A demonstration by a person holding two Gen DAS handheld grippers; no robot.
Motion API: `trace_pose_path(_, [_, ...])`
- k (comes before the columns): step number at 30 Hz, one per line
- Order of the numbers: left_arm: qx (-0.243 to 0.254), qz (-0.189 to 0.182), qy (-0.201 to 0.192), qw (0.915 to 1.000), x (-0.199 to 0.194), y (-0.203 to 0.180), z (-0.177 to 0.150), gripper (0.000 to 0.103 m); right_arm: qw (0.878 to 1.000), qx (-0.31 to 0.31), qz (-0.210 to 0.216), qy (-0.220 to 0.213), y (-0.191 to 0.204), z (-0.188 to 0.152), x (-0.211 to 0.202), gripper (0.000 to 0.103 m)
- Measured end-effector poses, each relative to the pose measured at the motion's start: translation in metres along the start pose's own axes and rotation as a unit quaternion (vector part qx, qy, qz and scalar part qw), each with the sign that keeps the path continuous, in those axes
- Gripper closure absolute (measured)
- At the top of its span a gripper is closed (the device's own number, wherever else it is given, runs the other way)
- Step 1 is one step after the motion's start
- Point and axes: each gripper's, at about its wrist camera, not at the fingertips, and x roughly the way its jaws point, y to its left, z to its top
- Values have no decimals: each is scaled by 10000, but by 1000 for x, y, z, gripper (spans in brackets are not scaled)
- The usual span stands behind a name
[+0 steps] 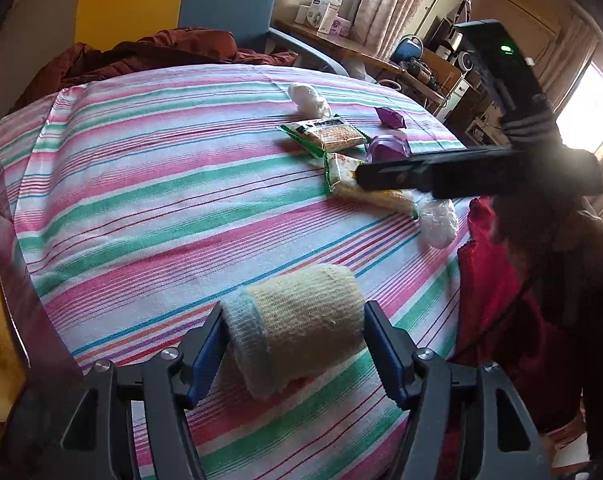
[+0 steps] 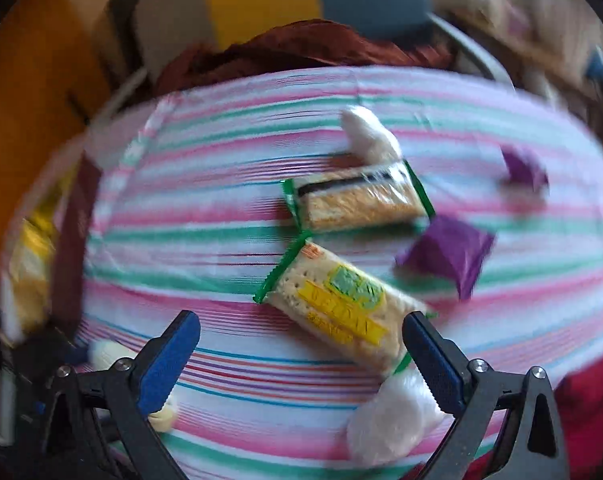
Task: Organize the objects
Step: 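Grasp the cracker packet with the right tool while the left tool holds the sock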
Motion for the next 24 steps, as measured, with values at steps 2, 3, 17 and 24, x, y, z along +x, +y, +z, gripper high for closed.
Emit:
trace_pose_path(2, [-26, -35, 2, 10000, 1, 1, 0, 35, 9986, -449, -118, 239, 5, 5, 14, 1])
trace_pose_path(3, [-41, -55, 9, 10000, 2, 2, 0, 35, 9971, -637, -105, 394, 6, 7, 22, 1])
trace_pose_path(17, [-130, -148, -14, 9998, 5, 4, 1, 36, 9961, -455, 170, 740, -27, 8, 43, 54])
trace_pose_path(24, [150, 99, -180, 9997, -11, -7, 1, 38, 9979, -104, 491, 413, -6, 1, 27, 54])
